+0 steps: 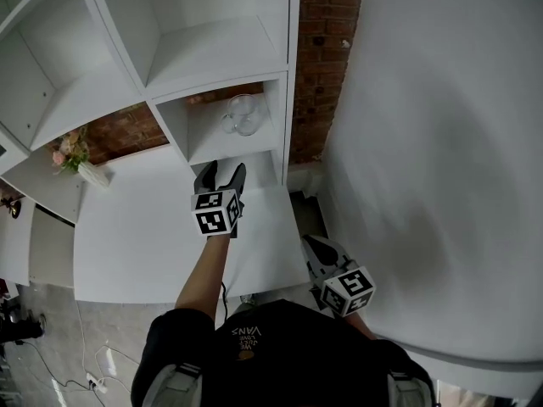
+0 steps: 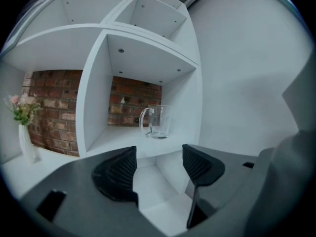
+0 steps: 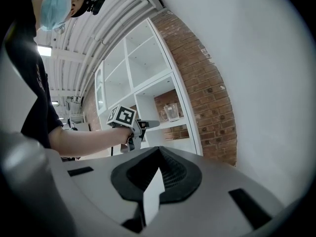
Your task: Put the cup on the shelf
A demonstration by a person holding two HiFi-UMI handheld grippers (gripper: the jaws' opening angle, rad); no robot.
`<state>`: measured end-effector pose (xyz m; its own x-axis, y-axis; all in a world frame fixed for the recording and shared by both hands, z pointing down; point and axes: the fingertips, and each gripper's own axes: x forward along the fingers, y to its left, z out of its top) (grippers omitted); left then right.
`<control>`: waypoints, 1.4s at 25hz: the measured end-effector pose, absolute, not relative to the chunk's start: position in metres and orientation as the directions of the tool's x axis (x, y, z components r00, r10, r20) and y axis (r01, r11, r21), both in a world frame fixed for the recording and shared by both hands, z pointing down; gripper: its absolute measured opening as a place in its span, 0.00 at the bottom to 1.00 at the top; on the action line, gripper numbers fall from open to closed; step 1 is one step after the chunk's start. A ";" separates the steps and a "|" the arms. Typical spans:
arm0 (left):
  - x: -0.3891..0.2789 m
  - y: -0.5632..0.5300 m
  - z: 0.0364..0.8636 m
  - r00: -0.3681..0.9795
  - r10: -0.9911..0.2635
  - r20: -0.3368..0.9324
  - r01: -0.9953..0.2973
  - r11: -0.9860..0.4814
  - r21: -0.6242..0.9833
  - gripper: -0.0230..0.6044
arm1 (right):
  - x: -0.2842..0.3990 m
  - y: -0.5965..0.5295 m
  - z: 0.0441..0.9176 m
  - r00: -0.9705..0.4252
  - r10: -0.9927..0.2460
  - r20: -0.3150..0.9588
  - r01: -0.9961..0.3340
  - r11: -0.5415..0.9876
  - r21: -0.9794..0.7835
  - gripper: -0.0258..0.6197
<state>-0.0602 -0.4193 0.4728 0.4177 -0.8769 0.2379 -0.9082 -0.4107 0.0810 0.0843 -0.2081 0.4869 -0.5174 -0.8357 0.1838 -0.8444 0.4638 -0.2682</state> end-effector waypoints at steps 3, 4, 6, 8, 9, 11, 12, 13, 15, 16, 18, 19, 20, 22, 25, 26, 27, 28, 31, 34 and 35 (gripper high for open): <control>-0.061 -0.402 0.479 0.416 -0.877 0.240 -0.909 -0.408 0.086 0.51 | 0.084 -0.202 0.490 -0.535 -0.823 0.189 -0.834 0.480 -0.271 0.03; -0.061 -0.396 0.480 0.416 -0.878 0.237 -0.909 -0.408 0.082 0.51 | 0.084 -0.201 0.491 -0.542 -0.818 0.190 -0.830 0.486 -0.273 0.03; -0.061 -0.385 0.478 0.418 -0.880 0.225 -0.908 -0.411 0.079 0.50 | 0.083 -0.198 0.491 -0.555 -0.810 0.190 -0.822 0.499 -0.272 0.03; -0.060 -0.373 0.475 0.421 -0.882 0.210 -0.907 -0.414 0.078 0.48 | 0.083 -0.194 0.492 -0.566 -0.802 0.189 -0.815 0.511 -0.272 0.03; -0.060 -0.367 0.474 0.423 -0.883 0.204 -0.906 -0.416 0.078 0.47 | 0.083 -0.192 0.492 -0.572 -0.798 0.189 -0.812 0.517 -0.272 0.03; -0.059 -0.354 0.471 0.428 -0.884 0.187 -0.904 -0.420 0.079 0.46 | 0.083 -0.189 0.493 -0.582 -0.791 0.188 -0.805 0.527 -0.273 0.03; -0.059 -0.346 0.469 0.430 -0.885 0.179 -0.903 -0.423 0.079 0.46 | 0.083 -0.187 0.494 -0.587 -0.787 0.189 -0.801 0.532 -0.273 0.03; -0.059 -0.339 0.467 0.432 -0.885 0.172 -0.902 -0.425 0.075 0.45 | 0.083 -0.185 0.495 -0.593 -0.783 0.189 -0.798 0.537 -0.274 0.03; -0.059 -0.325 0.464 0.429 -0.889 0.161 -0.903 -0.426 0.057 0.42 | 0.081 -0.181 0.497 -0.604 -0.774 0.190 -0.789 0.548 -0.277 0.03; -0.060 -0.318 0.463 0.426 -0.891 0.155 -0.905 -0.423 0.050 0.40 | 0.080 -0.179 0.497 -0.610 -0.769 0.190 -0.785 0.553 -0.278 0.03; -0.063 -0.306 0.460 0.414 -0.900 0.139 -0.910 -0.412 0.044 0.34 | 0.078 -0.175 0.498 -0.620 -0.761 0.191 -0.778 0.564 -0.279 0.03; -0.065 -0.300 0.457 0.405 -0.905 0.128 -0.914 -0.403 0.042 0.30 | 0.077 -0.173 0.499 -0.624 -0.758 0.190 -0.774 0.568 -0.279 0.03; -0.068 -0.294 0.455 0.396 -0.911 0.115 -0.918 -0.394 0.038 0.24 | 0.075 -0.171 0.499 -0.628 -0.755 0.188 -0.771 0.573 -0.279 0.03; -0.073 -0.283 0.452 0.384 -0.918 0.095 -0.923 -0.382 0.043 0.09 | 0.073 -0.167 0.499 -0.636 -0.749 0.185 -0.765 0.580 -0.279 0.03; -0.081 -0.263 0.461 0.372 -0.921 0.114 -0.928 -0.367 0.062 0.08 | 0.068 -0.160 0.501 -0.648 -0.738 0.188 -0.755 0.592 -0.280 0.03; -0.083 -0.256 0.466 0.365 -0.922 0.127 -0.931 -0.361 0.058 0.08 | 0.066 -0.158 0.502 -0.653 -0.733 0.190 -0.752 0.597 -0.281 0.03; -0.084 -0.249 0.469 0.361 -0.922 0.138 -0.933 -0.356 0.056 0.07 | 0.065 -0.157 0.502 -0.658 -0.729 0.191 -0.748 0.601 -0.282 0.03; -0.086 -0.243 0.473 0.357 -0.923 0.145 -0.934 -0.353 0.058 0.06 | 0.063 -0.155 0.503 -0.662 -0.725 0.192 -0.745 0.605 -0.281 0.03; -0.092 -0.224 0.481 0.348 -0.925 0.154 -0.937 -0.341 0.075 0.05 | 0.060 -0.151 0.506 -0.673 -0.713 0.198 -0.736 0.617 -0.279 0.03; -0.093 -0.206 0.487 0.358 -0.920 0.158 -0.934 -0.348 0.088 0.05 | 0.056 -0.147 0.509 -0.682 -0.701 0.210 -0.729 0.627 -0.276 0.03; -0.091 -0.200 0.489 0.367 -0.917 0.160 -0.930 -0.356 0.094 0.05 | 0.055 -0.146 0.509 -0.683 -0.698 0.213 -0.728 0.629 -0.273 0.03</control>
<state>-0.0914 -0.2002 0.4889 0.3666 -0.9166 0.1599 -0.9299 -0.3556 0.0936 0.0547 -0.1464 0.5094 -0.6835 -0.6983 0.2125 -0.7277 0.6291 -0.2732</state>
